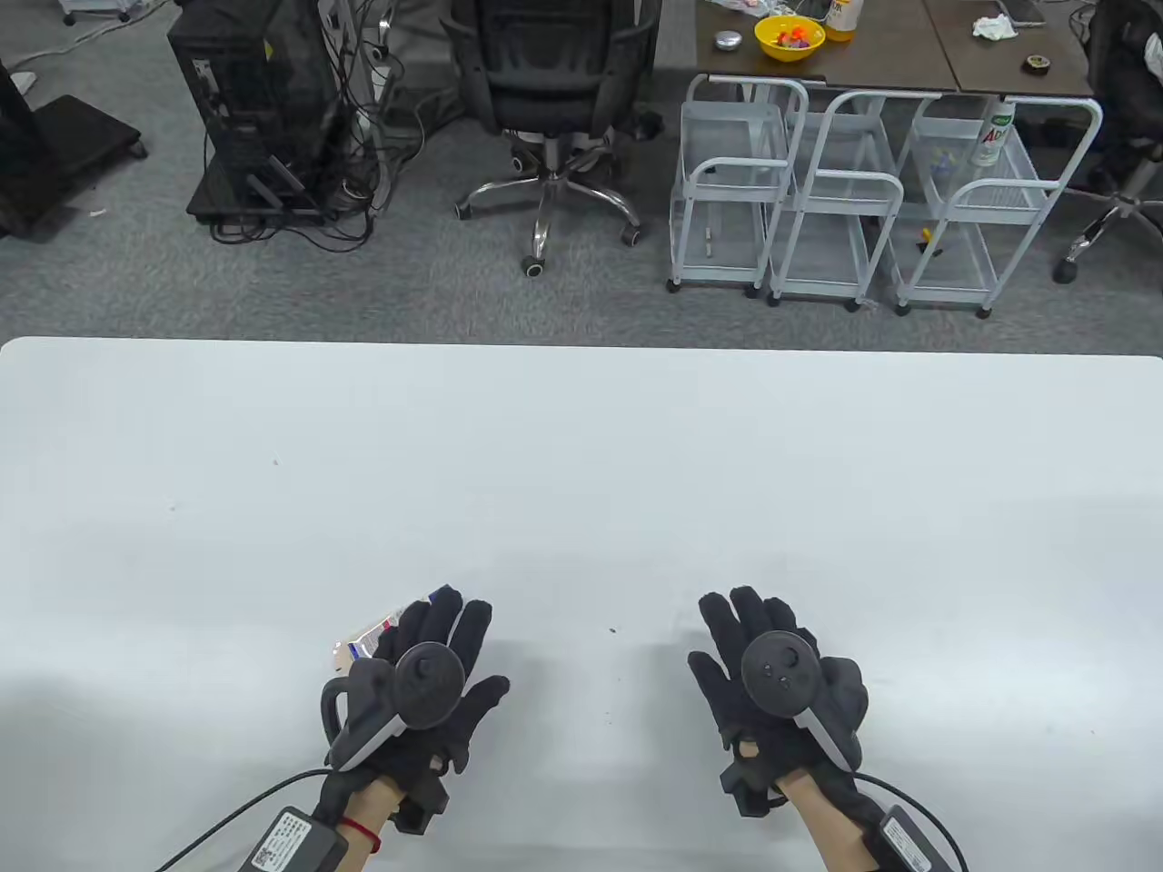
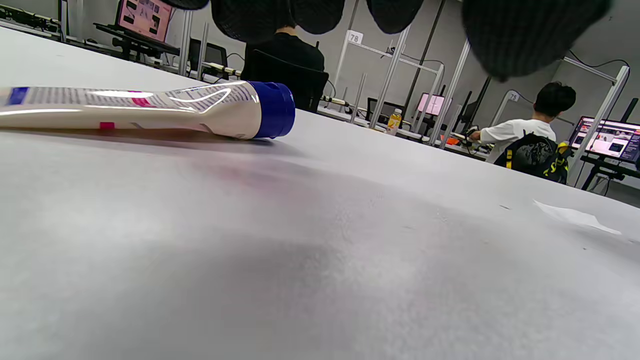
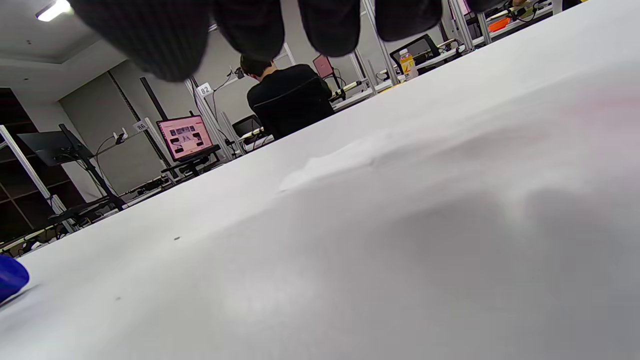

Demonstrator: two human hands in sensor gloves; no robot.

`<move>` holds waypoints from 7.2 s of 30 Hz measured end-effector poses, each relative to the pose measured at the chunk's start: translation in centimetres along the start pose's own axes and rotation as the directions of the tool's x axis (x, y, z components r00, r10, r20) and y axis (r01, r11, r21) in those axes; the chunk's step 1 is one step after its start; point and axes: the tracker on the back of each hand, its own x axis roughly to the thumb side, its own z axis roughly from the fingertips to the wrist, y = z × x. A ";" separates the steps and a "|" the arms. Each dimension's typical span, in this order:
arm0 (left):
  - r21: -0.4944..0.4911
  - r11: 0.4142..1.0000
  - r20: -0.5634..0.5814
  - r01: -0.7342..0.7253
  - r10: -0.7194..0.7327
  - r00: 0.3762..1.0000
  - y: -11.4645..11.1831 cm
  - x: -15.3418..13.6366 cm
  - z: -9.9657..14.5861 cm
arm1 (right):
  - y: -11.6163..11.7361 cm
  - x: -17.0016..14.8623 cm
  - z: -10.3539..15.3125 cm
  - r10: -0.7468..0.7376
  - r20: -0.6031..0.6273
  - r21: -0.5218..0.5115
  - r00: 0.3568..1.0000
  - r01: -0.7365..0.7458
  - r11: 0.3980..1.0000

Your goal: Squeeze hand cream onto cotton pad

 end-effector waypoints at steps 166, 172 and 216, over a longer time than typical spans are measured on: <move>-0.161 0.942 0.071 -0.293 0.307 0.949 2.0 1.5 0.8 | 1.6 0.6 -11.0 0.234 -0.179 0.133 0.956 -0.212 0.968; -0.170 0.946 0.077 -0.275 0.291 0.954 1.9 1.6 0.8 | 1.9 0.5 -11.1 0.220 -0.169 0.178 0.961 -0.189 0.966; -0.292 0.857 0.143 -0.423 0.477 0.867 0.9 2.8 1.4 | -0.9 4.4 2.9 -0.707 -0.203 0.091 0.678 0.732 0.676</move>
